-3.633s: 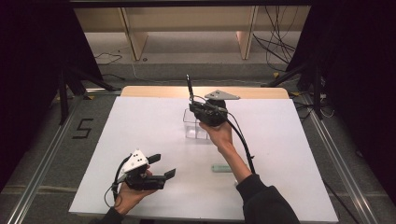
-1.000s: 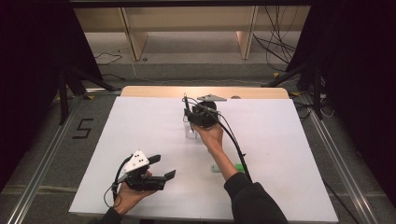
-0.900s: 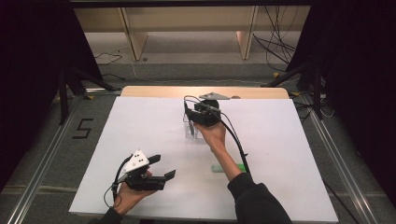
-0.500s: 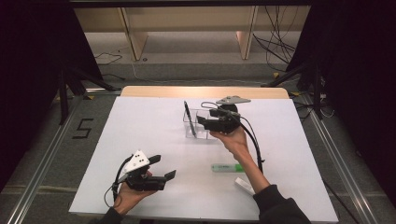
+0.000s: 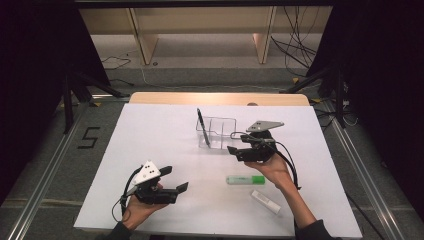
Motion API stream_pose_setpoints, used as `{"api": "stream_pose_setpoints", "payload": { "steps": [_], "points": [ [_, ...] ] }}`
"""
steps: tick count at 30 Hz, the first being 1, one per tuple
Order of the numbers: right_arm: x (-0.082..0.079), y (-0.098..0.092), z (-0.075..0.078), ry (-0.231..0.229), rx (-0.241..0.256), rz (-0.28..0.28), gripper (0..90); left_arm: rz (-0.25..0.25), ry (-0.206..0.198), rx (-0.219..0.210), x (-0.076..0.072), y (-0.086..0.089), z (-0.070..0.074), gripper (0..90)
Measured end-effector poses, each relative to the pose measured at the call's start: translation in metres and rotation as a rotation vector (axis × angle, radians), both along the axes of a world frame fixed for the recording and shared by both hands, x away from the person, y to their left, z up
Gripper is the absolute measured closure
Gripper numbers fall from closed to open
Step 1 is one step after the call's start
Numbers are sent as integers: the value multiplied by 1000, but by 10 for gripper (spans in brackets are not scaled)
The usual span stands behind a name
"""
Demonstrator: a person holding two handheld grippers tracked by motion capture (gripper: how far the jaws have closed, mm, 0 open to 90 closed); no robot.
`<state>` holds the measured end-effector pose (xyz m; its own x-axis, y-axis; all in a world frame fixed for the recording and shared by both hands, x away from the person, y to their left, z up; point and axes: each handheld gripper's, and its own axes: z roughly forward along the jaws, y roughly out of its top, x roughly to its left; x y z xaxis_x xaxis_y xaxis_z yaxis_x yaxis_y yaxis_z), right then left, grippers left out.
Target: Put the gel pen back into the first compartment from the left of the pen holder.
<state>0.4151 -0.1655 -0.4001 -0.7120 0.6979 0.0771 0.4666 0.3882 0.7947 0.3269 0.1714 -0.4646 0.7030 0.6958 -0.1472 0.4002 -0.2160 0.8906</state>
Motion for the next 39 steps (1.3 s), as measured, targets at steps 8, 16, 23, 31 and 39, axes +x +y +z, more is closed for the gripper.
{"api": "stream_pose_setpoints", "payload": {
  "steps": [8,16,23,31,39],
  "points": [
    [-14,-18,-12,35,-76,81,321,2,2,-3,1,1,-1,162],
    [-22,-27,-16,47,-114,130,315,1,5,-2,1,0,-1,162],
    [-21,-27,-26,85,-176,159,307,0,9,-5,1,0,-1,162],
    [-20,-33,-34,111,-194,185,299,6,17,-13,3,0,-1,162],
    [-23,-31,-41,133,-242,215,285,2,13,-8,3,-1,-1,162]
  ]
}}
